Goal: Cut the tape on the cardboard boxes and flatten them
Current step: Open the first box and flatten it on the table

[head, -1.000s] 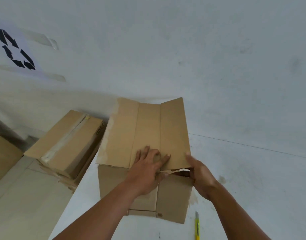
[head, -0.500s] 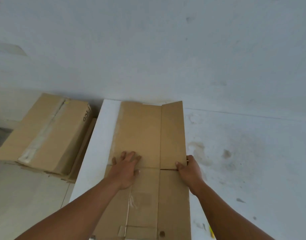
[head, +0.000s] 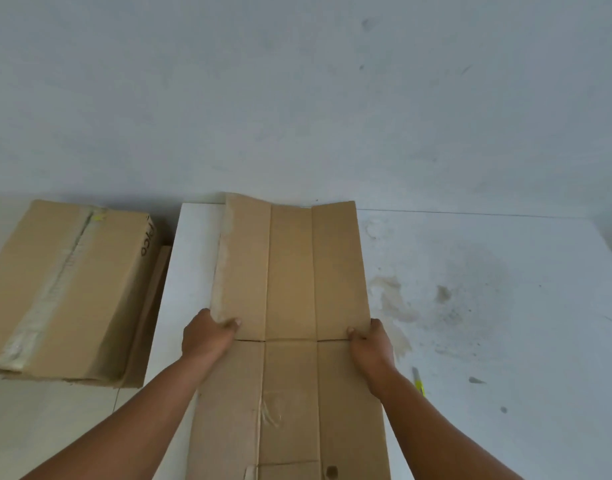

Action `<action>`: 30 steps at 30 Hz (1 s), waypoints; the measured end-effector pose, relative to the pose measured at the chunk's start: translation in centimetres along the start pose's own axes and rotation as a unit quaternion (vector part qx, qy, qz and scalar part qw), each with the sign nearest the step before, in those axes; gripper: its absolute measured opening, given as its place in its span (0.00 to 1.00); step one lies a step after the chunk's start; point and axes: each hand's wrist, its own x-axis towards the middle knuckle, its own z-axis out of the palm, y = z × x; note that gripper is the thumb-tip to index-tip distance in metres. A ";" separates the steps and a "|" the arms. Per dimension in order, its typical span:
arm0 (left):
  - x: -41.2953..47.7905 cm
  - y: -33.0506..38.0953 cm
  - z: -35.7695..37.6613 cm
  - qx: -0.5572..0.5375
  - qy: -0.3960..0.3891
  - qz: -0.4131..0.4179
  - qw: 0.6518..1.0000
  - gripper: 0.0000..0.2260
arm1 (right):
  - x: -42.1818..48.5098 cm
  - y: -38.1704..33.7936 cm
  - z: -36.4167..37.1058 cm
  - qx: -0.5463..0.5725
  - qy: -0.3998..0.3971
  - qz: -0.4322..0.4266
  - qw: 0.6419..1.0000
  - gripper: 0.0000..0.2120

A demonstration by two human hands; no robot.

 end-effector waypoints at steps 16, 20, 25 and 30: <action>-10.7 14.1 16.8 -0.102 -0.126 0.102 0.981 0.11 | 7.5 8.9 -24.2 0.052 0.118 -0.029 0.991 0.22; -13.0 18.1 24.1 -0.092 -0.146 0.075 0.982 0.14 | 12.9 12.6 -30.5 0.049 0.104 -0.020 0.993 0.23; -14.2 20.9 29.9 -0.072 -0.136 0.078 0.985 0.13 | 18.2 15.9 -34.5 0.032 0.081 -0.018 0.996 0.22; -14.5 21.0 32.7 -0.003 -0.087 0.087 0.992 0.26 | 21.4 18.3 -34.6 0.021 0.060 -0.002 0.998 0.25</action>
